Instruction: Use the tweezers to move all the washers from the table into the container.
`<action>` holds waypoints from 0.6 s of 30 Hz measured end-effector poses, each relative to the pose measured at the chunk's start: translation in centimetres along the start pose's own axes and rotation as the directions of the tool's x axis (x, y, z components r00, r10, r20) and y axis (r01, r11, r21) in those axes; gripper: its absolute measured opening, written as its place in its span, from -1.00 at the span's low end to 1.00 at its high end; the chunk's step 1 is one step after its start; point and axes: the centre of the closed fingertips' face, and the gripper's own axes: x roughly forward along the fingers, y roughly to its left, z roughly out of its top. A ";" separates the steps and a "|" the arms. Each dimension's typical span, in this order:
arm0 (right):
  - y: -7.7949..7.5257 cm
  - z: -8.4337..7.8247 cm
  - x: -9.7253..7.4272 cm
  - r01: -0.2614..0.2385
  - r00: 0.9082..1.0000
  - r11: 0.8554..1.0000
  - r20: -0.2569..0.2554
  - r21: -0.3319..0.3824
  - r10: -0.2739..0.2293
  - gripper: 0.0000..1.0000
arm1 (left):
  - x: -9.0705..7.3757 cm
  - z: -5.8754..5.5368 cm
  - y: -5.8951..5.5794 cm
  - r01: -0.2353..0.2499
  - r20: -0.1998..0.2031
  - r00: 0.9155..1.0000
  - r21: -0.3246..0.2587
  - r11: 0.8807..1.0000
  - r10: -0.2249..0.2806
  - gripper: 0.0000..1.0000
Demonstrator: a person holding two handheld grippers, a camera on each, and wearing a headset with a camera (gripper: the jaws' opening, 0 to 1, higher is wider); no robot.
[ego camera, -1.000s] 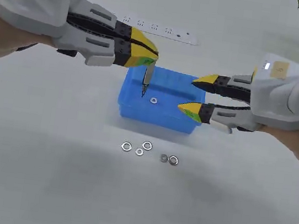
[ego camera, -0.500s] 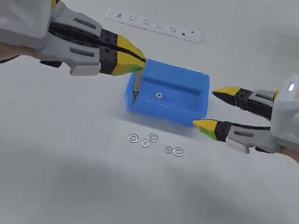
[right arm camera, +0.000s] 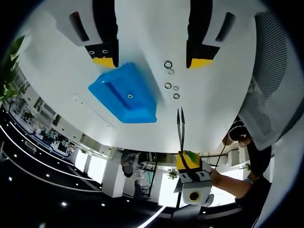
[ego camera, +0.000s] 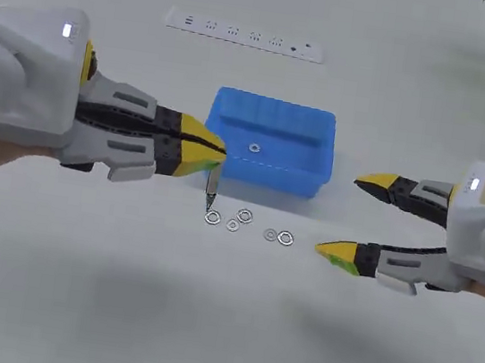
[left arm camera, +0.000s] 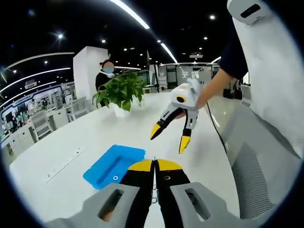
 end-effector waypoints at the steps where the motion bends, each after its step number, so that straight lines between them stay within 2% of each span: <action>1: 0.3 -0.1 0.0 -0.003 1.000 1.000 -0.001 0.003 0.003 0.23 | 0.1 -0.1 0.0 0.001 -0.001 1.000 -0.003 1.000 -0.001 -0.91; 7: 1.6 -1.1 0.0 -0.017 1.000 0.999 -0.002 0.050 0.017 0.30 | 0.2 -0.5 0.2 -0.020 0.030 0.999 -0.016 1.000 0.020 -0.91; 13: 2.2 -2.1 0.6 -0.023 1.000 0.997 -0.018 0.071 0.025 0.34 | 0.7 -1.6 0.0 -0.008 0.023 1.000 -0.050 0.999 0.009 -0.91; 18: 2.8 -2.0 0.9 -0.043 0.999 0.992 -0.002 0.118 0.043 0.36 | 1.0 -1.6 0.2 -0.012 0.035 0.999 -0.057 0.998 0.014 -0.91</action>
